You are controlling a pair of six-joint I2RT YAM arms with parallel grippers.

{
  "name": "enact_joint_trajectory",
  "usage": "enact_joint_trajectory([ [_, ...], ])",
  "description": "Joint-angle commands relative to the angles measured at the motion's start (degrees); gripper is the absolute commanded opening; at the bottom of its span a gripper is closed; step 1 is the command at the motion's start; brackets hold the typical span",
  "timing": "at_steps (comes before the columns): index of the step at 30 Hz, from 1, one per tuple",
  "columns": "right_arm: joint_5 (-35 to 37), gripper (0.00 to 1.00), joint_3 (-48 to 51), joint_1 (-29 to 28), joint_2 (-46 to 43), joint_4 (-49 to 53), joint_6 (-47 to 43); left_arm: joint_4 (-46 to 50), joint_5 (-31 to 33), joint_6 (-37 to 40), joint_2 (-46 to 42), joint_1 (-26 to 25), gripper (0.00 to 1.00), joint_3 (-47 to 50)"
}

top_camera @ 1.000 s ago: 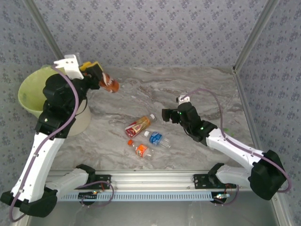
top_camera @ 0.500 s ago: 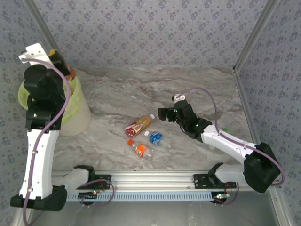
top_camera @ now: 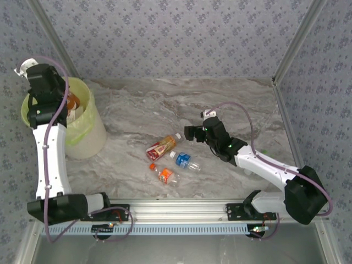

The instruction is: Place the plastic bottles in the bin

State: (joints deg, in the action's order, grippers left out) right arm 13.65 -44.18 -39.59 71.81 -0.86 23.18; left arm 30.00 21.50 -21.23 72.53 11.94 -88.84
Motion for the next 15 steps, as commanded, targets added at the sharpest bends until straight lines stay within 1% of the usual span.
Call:
enact_joint_trajectory([
  [1,-0.61,1.0,-1.54,0.39,0.0,0.59,1.14,5.98,-8.97,-6.25,1.72,2.61,0.04,0.31],
  [2,-1.14,0.99,-1.63,0.37,0.0,0.68,0.87,6.61,-9.97,-6.48,2.17,2.75,0.11,0.89],
  [3,-2.05,1.0,-1.61,0.32,0.0,0.81,0.35,7.06,-10.38,-6.75,2.54,2.95,0.2,1.41],
  [5,-4.99,0.99,-2.09,0.39,-0.09,1.61,-1.93,8.07,-11.16,-7.14,3.36,3.21,0.5,2.08],
  [8,-8.8,0.99,-3.03,0.34,-0.27,3.95,-4.64,10.23,-13.64,-6.46,4.24,3.33,0.72,1.08],
  [10,-10.44,1.0,-3.62,0.29,-0.37,5.75,-5.9,10.26,-14.53,-6.12,3.97,3.25,0.82,0.95],
  [11,-10.97,1.0,-3.85,0.24,-0.33,6.56,-6.44,10.3,-14.64,-6.06,3.94,3.25,0.85,0.79],
  [15,-11.5,1.0,-4.26,0.27,-0.36,9.08,-7.89,10.22,-16.01,-5.75,3.03,3.17,0.92,0.7],
])
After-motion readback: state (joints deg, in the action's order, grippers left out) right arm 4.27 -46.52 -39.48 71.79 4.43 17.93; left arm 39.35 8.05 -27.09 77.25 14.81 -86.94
